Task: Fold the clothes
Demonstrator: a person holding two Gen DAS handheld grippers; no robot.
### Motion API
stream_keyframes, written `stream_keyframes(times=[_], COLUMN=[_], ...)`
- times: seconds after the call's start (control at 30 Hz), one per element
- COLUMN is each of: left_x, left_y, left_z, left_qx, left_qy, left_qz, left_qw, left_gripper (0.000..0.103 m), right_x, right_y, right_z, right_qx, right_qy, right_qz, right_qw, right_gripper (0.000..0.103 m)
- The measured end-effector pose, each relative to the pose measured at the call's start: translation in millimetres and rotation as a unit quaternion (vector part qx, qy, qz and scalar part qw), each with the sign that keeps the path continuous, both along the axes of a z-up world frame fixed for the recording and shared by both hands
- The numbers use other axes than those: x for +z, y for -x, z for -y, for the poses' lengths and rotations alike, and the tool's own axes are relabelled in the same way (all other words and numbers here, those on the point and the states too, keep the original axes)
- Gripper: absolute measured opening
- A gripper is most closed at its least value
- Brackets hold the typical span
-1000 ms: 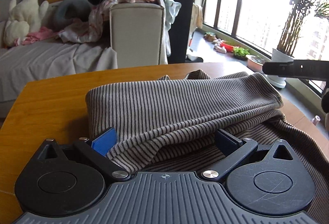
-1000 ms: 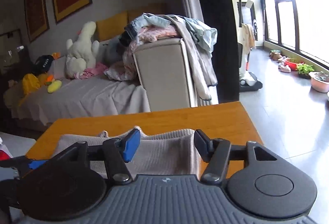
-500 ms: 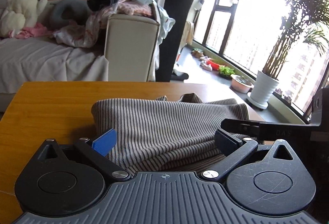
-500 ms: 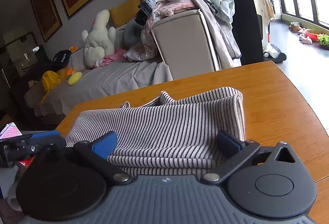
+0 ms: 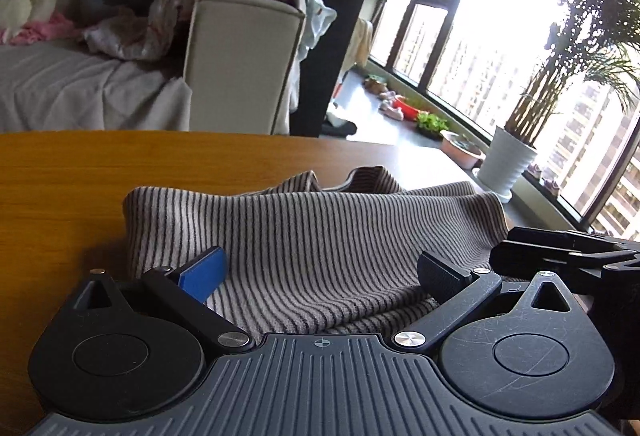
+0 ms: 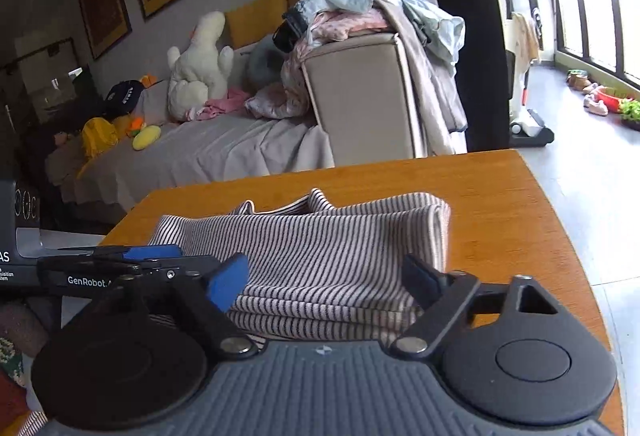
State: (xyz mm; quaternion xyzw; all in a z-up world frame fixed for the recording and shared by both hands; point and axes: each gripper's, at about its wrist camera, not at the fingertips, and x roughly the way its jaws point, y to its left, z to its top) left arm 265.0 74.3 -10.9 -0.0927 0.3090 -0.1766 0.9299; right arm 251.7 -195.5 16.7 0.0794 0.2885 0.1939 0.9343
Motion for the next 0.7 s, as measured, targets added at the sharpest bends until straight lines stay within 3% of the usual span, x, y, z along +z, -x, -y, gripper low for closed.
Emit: stream_keyframes(times=[0.03, 0.13, 0.27, 0.43, 0.57, 0.7], left_x=[-0.1, -0.3, -0.4, 3.0, 20.0, 29.0], left_y=[0.4, 1.2, -4.8, -9.2, 26.6, 62.7], left_z=[0.8, 2.3, -0.7, -5.8, -12.7, -21.9], left_qx=[0.0, 0.001, 0.004, 0.026, 0.048, 0.053], left_qy=[-0.002, -0.008, -0.005, -0.006, 0.003, 0.012], left_qz=[0.001, 0.003, 0.004, 0.007, -0.002, -0.005], left_qw=[1.0, 1.0, 1.0, 0.9996, 0.9988, 0.9985], left_gripper=[0.103, 0.103, 0.103, 0.103, 0.103, 0.103], right_x=[-0.8, -14.8, -18.8, -12.7, 19.6, 33.4], right_y=[-0.9, -8.3, -16.5, -32.9, -34.5, -77.3], right_z=[2.2, -0.4, -15.1, -21.5, -23.0, -40.0], right_qx=[-0.007, -0.002, 0.006, 0.013, 0.015, 0.024], right_qy=[0.002, 0.024, 0.067, 0.077, 0.07, 0.065], right_qz=[-0.01, -0.023, 0.003, 0.001, 0.035, 0.026], right_qw=[1.0, 0.999, 0.998, 0.997, 0.997, 0.997], right_gripper=[0.057, 0.051, 0.051, 0.052, 0.052, 0.056])
